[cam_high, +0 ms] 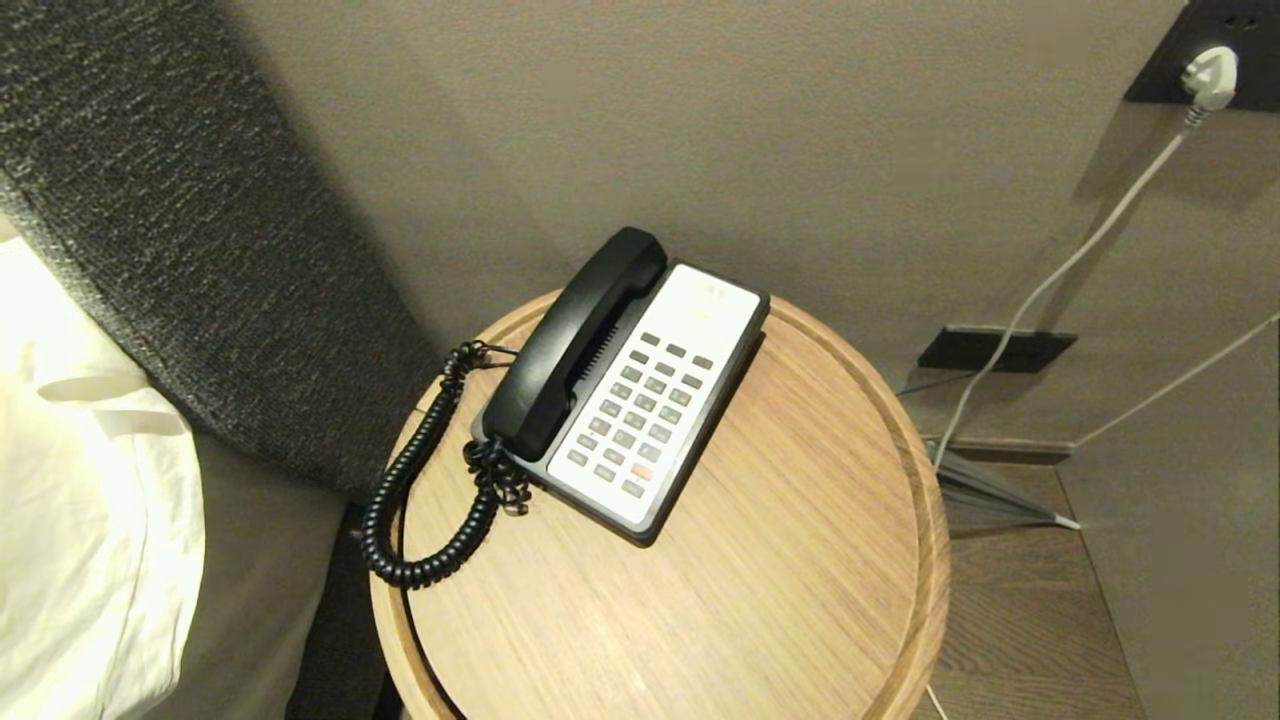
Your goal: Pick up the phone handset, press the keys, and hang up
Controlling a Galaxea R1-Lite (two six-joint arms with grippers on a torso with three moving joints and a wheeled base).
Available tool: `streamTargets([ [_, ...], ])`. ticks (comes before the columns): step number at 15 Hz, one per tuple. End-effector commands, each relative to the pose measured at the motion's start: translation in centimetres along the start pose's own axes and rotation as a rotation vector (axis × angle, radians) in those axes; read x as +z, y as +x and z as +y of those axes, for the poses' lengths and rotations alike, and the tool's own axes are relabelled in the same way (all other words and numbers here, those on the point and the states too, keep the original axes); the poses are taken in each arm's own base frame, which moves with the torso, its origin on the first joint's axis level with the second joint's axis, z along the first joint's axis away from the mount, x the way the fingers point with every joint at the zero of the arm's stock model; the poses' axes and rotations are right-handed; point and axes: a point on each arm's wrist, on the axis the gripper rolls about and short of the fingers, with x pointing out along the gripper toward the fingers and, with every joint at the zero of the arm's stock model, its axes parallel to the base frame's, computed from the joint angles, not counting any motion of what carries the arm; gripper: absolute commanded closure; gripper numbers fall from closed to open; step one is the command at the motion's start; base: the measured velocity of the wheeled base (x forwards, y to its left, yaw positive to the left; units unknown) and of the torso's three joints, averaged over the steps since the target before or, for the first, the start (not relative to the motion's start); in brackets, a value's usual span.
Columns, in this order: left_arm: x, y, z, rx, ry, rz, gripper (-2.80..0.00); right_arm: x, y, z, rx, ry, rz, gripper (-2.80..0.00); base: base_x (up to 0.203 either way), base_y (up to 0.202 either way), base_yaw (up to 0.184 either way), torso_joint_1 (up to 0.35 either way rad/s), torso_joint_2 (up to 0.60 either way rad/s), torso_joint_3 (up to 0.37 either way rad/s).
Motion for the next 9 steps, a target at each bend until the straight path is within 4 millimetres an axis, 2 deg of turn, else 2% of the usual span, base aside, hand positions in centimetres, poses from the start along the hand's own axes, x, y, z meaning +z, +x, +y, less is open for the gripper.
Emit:
streamTargets([
  [1,-1.13,0.22,0.01,0.001,0.001,0.039,0.00,-0.55,0.17,-0.01,0.000,0.000,0.025,0.00,0.000,0.000,0.000,0.004,0.00,0.097],
  [9,-1.13,0.22,0.01,0.003,-0.002,0.039,0.00,-0.55,0.17,-0.01,0.000,0.000,0.025,0.00,0.000,0.000,0.000,0.002,0.00,0.194],
])
